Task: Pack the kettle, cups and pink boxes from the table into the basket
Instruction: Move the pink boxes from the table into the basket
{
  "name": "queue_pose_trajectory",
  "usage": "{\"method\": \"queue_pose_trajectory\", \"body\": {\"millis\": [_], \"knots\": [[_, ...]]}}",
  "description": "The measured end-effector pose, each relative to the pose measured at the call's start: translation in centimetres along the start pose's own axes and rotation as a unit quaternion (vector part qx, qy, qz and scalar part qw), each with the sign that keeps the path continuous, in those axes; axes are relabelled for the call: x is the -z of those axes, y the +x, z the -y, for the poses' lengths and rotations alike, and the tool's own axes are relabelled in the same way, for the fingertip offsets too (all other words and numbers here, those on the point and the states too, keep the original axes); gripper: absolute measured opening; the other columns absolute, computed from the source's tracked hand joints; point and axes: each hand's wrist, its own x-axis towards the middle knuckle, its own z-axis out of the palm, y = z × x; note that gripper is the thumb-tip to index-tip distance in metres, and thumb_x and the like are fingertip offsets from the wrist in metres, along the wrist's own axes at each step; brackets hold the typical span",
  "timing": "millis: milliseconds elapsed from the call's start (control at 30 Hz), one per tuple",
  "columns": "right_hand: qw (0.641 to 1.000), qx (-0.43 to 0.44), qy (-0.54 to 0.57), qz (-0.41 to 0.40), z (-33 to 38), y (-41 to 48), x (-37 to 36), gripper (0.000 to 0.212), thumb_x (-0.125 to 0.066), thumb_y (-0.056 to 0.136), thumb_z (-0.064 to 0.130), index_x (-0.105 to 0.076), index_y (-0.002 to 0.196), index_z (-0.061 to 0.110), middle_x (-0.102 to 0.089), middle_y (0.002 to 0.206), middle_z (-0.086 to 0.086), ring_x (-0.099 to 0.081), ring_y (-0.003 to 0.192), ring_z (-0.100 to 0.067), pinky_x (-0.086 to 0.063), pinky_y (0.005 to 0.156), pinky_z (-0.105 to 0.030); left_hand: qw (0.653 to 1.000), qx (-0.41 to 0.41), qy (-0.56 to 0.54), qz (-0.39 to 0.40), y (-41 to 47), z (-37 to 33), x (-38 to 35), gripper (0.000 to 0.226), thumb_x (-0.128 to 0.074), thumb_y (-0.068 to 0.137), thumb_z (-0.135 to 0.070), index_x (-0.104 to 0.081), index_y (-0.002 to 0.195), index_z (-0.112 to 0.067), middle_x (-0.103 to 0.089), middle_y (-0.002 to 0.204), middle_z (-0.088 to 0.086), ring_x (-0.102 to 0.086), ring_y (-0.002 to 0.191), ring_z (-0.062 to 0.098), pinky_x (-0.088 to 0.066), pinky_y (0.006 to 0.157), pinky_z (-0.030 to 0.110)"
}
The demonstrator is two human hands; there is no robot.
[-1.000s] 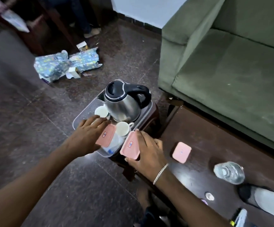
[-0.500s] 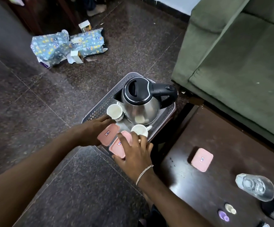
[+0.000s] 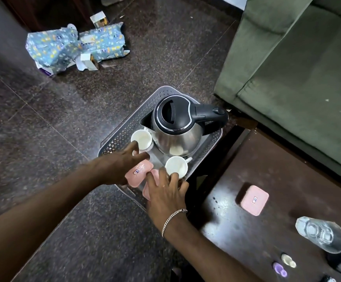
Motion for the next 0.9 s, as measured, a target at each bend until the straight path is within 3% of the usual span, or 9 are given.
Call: {"method": "queue_pose_trajectory", "body": {"millis": [200, 400, 500, 600, 733, 900], "knots": [[1.000, 0.014, -0.003, -0.014, -0.5, -0.1, -0.5, 0.045, -0.068, 0.086, 0.027, -0.052, 0.128, 0.021, -0.048, 0.143, -0.009, -0.048, 0.112, -0.033, -0.038, 0.082, -0.049, 1.000, 0.008, -0.007, 0.003, 0.5, 0.1, -1.3, 0.087, -0.086, 0.081, -0.019, -0.035, 0.149, -0.036, -0.045, 0.130, 0.003, -0.066, 0.105, 0.026, -0.056, 0.085, 0.041], [0.998, 0.047, 0.037, -0.014, -1.7, -0.6, -1.0, 0.067, -0.079, 0.074, 0.049, -0.059, 0.125, 0.009, -0.049, 0.141, -0.013, -0.054, 0.115, -0.031, -0.047, 0.092, -0.045, 0.998, 0.030, -0.063, -0.010, 1.0, 0.7, -2.2, 0.079, -0.081, 0.085, -0.016, -0.040, 0.149, -0.039, -0.055, 0.123, 0.001, -0.066, 0.103, 0.022, -0.054, 0.084, 0.037], [0.998, 0.045, 0.036, -0.032, -2.1, -1.1, -1.4, 0.060, -0.081, 0.072, 0.051, -0.066, 0.112, 0.009, -0.056, 0.127, -0.011, -0.059, 0.107, -0.029, -0.050, 0.088, -0.042, 0.996, 0.032, -0.080, -0.011, 1.2, 1.1, -2.3, 0.078, -0.083, 0.083, -0.013, -0.045, 0.146, -0.037, -0.059, 0.118, 0.001, -0.066, 0.098, 0.020, -0.057, 0.084, 0.040], [0.998, 0.041, 0.016, -0.055, -2.1, -1.6, -1.7, 0.042, -0.082, 0.071, 0.048, -0.070, 0.094, 0.014, -0.062, 0.105, -0.006, -0.059, 0.092, -0.026, -0.050, 0.075, -0.041, 0.994, 0.037, -0.099, -0.009, 1.4, 1.3, -2.4, 0.075, -0.083, 0.082, -0.010, -0.048, 0.143, -0.036, -0.061, 0.116, 0.003, -0.066, 0.092, 0.019, -0.058, 0.082, 0.040], [0.996, 0.033, 0.005, -0.078, -1.6, -1.7, -2.0, 0.014, -0.079, 0.074, 0.023, -0.070, 0.084, 0.017, -0.061, 0.094, -0.004, -0.057, 0.086, -0.027, -0.047, 0.069, -0.043, 0.992, 0.043, -0.116, -0.012, 1.4, 1.4, -2.5, 0.074, -0.083, 0.082, -0.008, -0.051, 0.144, -0.035, -0.062, 0.116, 0.004, -0.067, 0.092, 0.020, -0.059, 0.082, 0.039], [0.998, 0.021, 0.026, -0.053, -1.4, -1.2, -1.9, 0.018, -0.079, 0.075, 0.025, -0.071, 0.088, 0.015, -0.061, 0.099, -0.005, -0.057, 0.093, -0.029, -0.047, 0.075, -0.044, 0.990, 0.053, -0.128, -0.018, 1.0, 1.2, -2.5, 0.075, -0.082, 0.085, -0.011, -0.049, 0.147, -0.038, -0.062, 0.118, 0.005, -0.069, 0.091, 0.020, -0.059, 0.082, 0.040]]}}
